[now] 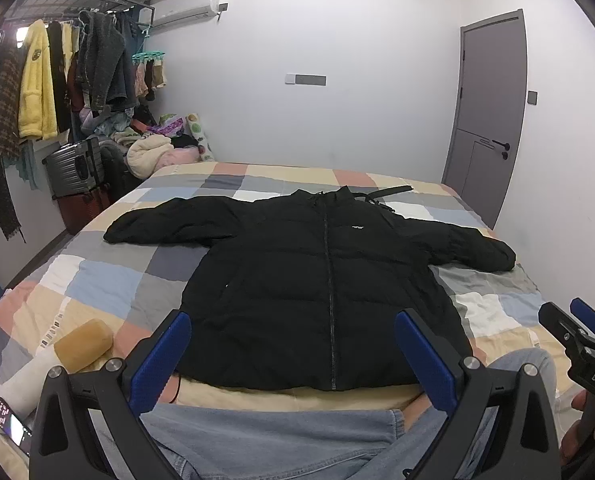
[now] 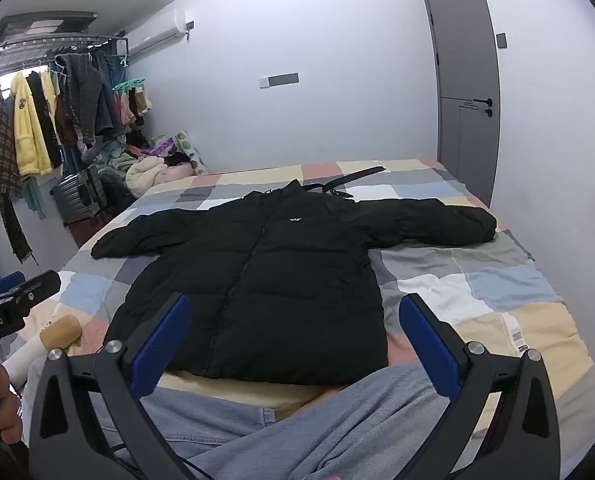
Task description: Fold large clothes
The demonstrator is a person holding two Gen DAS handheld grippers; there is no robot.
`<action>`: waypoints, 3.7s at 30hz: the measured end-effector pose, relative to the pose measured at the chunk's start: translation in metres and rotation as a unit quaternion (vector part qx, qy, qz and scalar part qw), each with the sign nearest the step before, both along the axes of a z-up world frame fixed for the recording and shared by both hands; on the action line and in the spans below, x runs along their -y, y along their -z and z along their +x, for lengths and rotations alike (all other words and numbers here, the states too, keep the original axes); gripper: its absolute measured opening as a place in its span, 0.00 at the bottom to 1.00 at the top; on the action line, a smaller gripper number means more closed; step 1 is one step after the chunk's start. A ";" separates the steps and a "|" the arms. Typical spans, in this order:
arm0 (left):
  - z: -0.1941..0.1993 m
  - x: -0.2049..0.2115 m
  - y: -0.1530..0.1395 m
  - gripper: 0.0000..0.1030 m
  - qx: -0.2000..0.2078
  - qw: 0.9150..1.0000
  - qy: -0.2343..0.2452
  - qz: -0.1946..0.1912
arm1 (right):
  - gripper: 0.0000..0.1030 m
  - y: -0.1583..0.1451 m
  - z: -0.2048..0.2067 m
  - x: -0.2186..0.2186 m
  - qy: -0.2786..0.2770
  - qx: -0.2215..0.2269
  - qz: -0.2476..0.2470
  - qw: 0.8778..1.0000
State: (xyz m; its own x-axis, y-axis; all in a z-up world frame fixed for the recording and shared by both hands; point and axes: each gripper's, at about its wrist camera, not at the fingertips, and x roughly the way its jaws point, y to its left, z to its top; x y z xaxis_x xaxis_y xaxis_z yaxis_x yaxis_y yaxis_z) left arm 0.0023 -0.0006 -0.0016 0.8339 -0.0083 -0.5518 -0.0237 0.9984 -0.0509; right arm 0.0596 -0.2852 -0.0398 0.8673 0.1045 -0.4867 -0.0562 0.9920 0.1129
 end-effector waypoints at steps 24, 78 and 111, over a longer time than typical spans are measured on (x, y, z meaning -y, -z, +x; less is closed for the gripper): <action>0.001 0.001 0.006 1.00 -0.004 1.000 0.008 -0.002 | 1.00 0.002 0.001 0.004 0.004 -0.002 -0.001 1.000; 0.086 -0.011 0.010 1.00 0.009 1.000 0.018 -0.005 | 1.00 0.009 0.084 0.034 0.013 -0.030 0.024 0.999; 0.261 -0.074 0.150 1.00 -0.043 0.997 -0.006 -0.069 | 0.79 0.158 0.363 0.325 0.275 -0.060 0.166 0.945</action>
